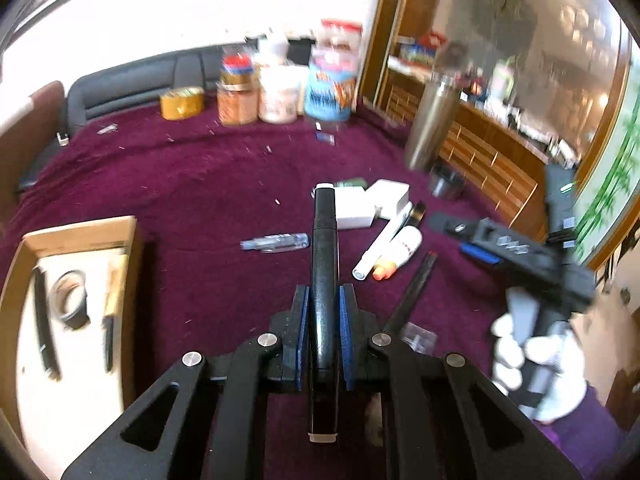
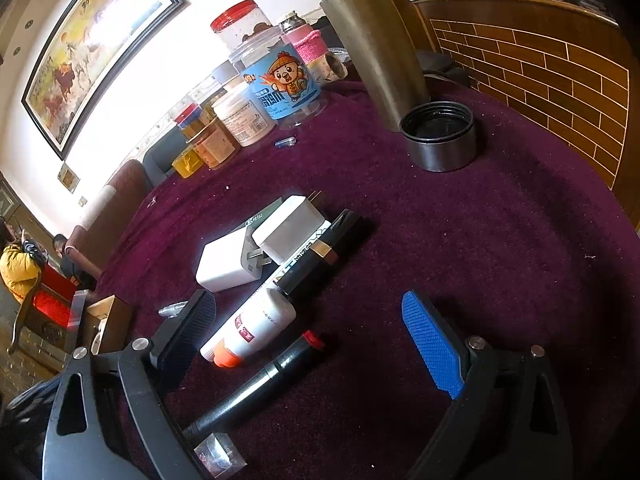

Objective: Organize rigid objects
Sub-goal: 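Carry the marker to the box with left tool while right tool grasps red-tipped marker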

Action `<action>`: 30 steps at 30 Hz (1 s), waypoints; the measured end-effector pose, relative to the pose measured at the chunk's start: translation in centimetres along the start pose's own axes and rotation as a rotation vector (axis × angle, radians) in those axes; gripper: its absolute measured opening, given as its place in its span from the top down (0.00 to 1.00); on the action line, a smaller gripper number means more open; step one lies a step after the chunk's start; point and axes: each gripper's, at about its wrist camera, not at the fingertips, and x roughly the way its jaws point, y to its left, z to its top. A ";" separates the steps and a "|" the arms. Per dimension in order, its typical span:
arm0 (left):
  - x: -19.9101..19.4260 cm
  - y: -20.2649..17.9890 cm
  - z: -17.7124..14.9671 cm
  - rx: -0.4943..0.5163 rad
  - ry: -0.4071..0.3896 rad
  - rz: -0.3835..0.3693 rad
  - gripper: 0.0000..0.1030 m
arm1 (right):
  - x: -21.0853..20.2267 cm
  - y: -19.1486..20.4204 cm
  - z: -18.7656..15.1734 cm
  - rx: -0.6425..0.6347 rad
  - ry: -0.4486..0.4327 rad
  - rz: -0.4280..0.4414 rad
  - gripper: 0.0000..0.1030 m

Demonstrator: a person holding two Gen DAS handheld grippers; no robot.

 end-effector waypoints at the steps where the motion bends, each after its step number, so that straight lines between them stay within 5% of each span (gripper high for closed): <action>1: -0.9 0.3 -0.2 -0.011 -0.021 0.001 0.89 | 0.0 0.0 0.0 0.000 -0.002 -0.003 0.08; 10: -6.2 4.8 -3.5 -0.117 -0.144 0.078 0.89 | -1.1 2.9 -1.3 -0.033 0.097 -0.092 0.13; 15: -7.1 7.5 -5.2 -0.191 -0.159 0.062 0.89 | 1.0 6.9 -3.1 -0.145 0.181 -0.206 0.43; 17: -7.7 8.4 -5.7 -0.213 -0.170 0.061 0.89 | 2.7 8.0 -3.8 -0.166 0.229 -0.260 0.48; 21: -9.5 10.0 -6.9 -0.243 -0.196 0.075 0.89 | 3.9 10.1 -4.9 -0.276 0.170 -0.376 0.76; 24: -10.4 11.4 -7.4 -0.266 -0.210 0.090 0.89 | 3.4 9.3 -4.8 -0.243 0.169 -0.338 0.89; 30: -11.0 13.9 -8.3 -0.318 -0.216 0.110 0.89 | 0.5 7.4 -4.3 -0.112 0.165 -0.170 0.88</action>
